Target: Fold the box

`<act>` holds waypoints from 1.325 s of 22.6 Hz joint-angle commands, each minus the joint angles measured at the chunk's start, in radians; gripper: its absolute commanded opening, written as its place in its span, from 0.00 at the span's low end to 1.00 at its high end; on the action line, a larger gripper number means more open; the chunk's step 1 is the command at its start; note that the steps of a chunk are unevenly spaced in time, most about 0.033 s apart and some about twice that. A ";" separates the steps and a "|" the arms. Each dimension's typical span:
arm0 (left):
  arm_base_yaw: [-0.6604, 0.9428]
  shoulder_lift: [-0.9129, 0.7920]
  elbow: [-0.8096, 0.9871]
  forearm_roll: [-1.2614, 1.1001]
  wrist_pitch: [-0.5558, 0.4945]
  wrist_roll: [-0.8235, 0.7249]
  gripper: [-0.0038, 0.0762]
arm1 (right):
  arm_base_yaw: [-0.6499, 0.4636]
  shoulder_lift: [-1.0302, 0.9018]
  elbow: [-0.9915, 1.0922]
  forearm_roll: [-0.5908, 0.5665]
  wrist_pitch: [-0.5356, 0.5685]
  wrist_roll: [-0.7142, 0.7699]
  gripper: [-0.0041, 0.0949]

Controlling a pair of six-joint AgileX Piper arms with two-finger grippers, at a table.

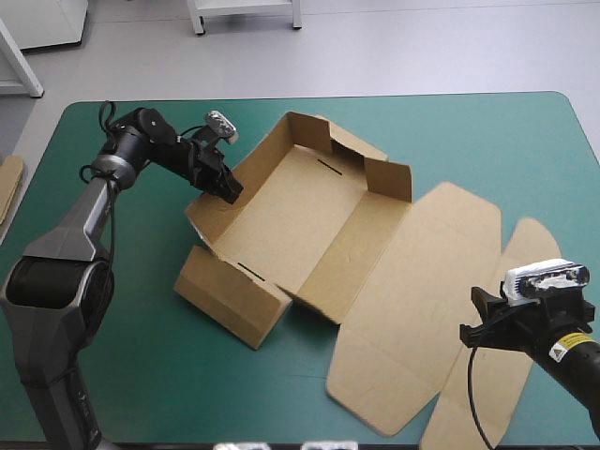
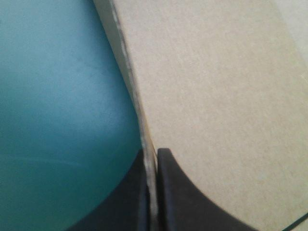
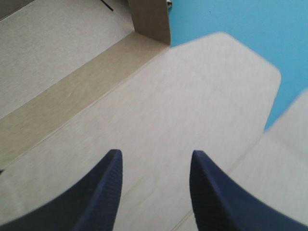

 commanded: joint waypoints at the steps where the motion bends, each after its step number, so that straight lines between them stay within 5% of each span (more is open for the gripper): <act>1: -0.088 -0.053 -0.117 0.108 0.039 0.049 0.04 | 0.003 0.009 -0.065 -0.001 -0.071 -0.002 0.46; 6: -0.166 -0.059 -0.215 0.141 0.117 0.227 0.04 | 0.003 0.009 -0.086 -0.005 -0.044 -0.006 0.46; 12: -0.324 -0.185 -0.220 0.441 -0.231 0.257 0.04 | 0.003 0.035 -0.086 -0.075 -0.074 -0.006 0.46; 17: -0.438 -0.211 -0.220 0.688 -0.242 0.233 0.04 | 0.003 0.141 -0.095 -0.078 -0.079 0.009 0.46; 24: -0.561 -0.321 -0.004 1.013 -0.327 -0.266 0.04 | 0.003 0.219 -0.181 -0.084 -0.020 0.069 0.46; 30: -0.644 -0.512 0.402 1.307 -0.564 -0.569 0.04 | 0.003 0.225 -0.245 -0.084 0.022 0.069 0.46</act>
